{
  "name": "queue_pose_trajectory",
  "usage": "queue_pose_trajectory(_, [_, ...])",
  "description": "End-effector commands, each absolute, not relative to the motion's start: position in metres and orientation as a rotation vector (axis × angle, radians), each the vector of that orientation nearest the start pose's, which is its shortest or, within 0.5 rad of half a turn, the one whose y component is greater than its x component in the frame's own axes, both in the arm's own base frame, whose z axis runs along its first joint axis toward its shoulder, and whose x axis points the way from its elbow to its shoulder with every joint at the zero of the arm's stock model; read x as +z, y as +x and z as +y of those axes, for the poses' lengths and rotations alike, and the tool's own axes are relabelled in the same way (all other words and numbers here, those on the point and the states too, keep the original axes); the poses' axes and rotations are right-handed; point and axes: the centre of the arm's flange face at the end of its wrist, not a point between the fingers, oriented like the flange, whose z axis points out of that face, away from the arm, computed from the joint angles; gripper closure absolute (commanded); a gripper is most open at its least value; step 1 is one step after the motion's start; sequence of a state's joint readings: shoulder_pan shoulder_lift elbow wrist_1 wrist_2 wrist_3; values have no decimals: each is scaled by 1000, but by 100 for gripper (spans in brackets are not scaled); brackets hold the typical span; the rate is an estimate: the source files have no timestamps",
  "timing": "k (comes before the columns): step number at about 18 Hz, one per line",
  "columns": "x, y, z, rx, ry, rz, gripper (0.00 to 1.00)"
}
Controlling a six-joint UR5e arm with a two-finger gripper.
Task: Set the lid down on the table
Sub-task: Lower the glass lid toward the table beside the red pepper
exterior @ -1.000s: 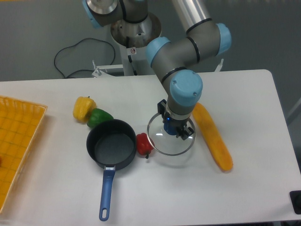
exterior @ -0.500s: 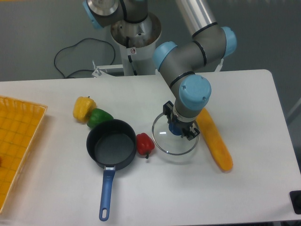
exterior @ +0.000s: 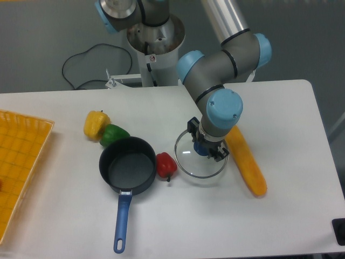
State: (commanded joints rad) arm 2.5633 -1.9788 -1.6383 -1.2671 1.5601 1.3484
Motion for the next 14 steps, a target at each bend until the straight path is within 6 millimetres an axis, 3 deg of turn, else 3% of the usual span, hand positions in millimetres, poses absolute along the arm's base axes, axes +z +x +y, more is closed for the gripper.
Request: queue_pose_trajectory(14, [246, -428, 440, -281, -3148, 565, 42])
